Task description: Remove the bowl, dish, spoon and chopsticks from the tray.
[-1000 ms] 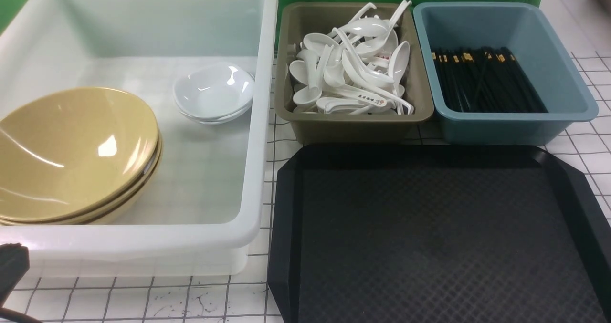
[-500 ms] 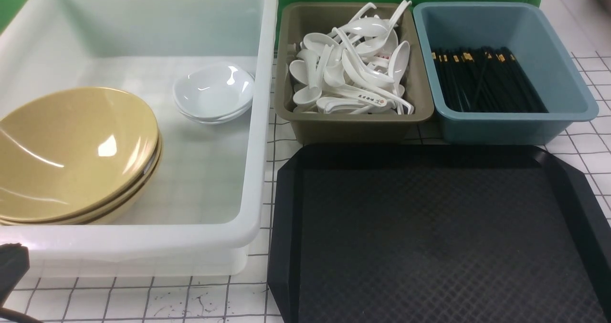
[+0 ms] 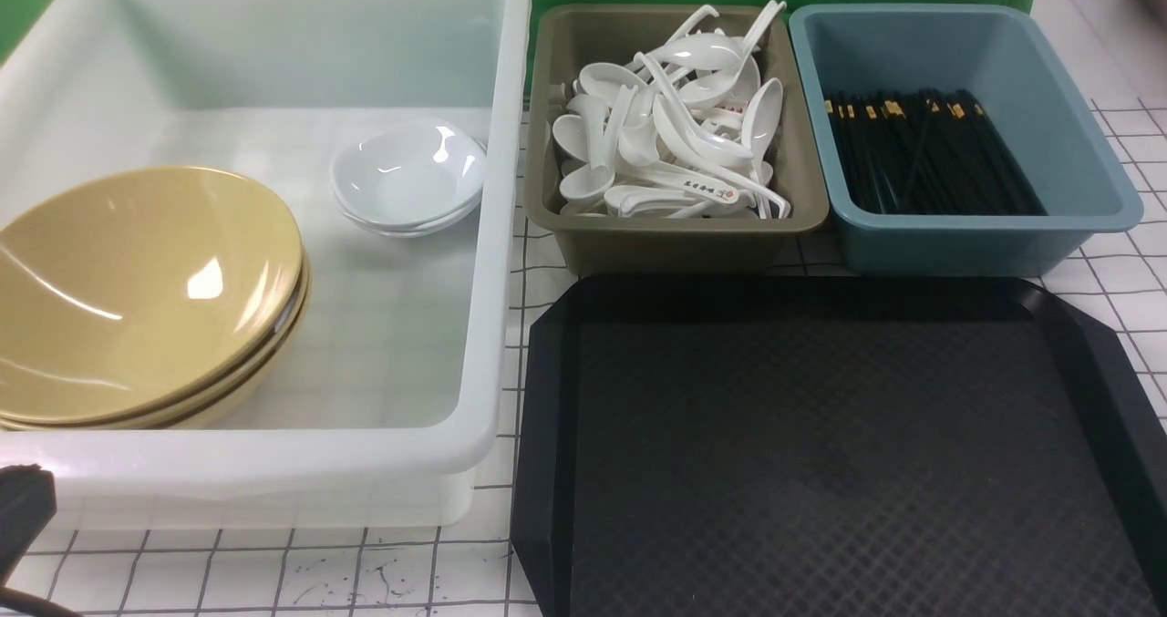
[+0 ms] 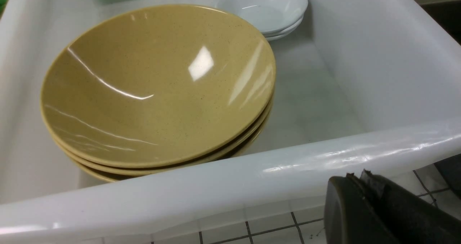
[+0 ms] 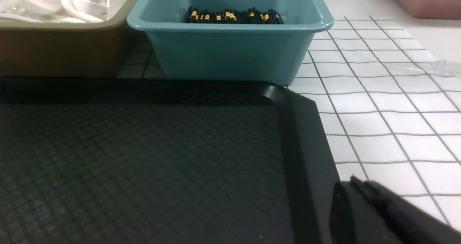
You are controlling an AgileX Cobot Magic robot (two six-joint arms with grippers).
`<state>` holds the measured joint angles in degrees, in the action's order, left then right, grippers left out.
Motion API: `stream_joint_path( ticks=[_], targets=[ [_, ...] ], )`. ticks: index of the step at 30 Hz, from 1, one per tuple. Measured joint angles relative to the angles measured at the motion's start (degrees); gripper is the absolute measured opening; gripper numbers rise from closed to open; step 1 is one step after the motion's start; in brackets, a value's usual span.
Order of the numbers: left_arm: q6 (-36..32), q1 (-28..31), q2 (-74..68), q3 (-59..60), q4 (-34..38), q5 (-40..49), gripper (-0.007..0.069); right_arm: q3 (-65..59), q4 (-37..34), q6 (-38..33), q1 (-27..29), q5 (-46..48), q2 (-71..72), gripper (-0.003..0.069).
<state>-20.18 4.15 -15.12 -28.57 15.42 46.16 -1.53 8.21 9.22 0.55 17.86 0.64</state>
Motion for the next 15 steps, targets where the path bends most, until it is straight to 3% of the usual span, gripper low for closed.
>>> stream_joint_path(
  ticks=[7,13,15],
  targets=[
    [0.8,-2.9,1.1,4.5,0.0,-4.0,-0.0006,0.0,0.0,0.0,0.0,0.0,0.0,0.0047],
    [7.8,-2.8,8.5,16.7,-4.9,-26.1,-0.0006,0.0,0.0,0.0,0.0,0.0,0.0,0.0051],
    [9.5,-2.5,10.5,19.0,-6.8,-29.4,-0.0006,0.0,0.0,0.0,0.0,0.0,0.0,0.0052]
  ],
)
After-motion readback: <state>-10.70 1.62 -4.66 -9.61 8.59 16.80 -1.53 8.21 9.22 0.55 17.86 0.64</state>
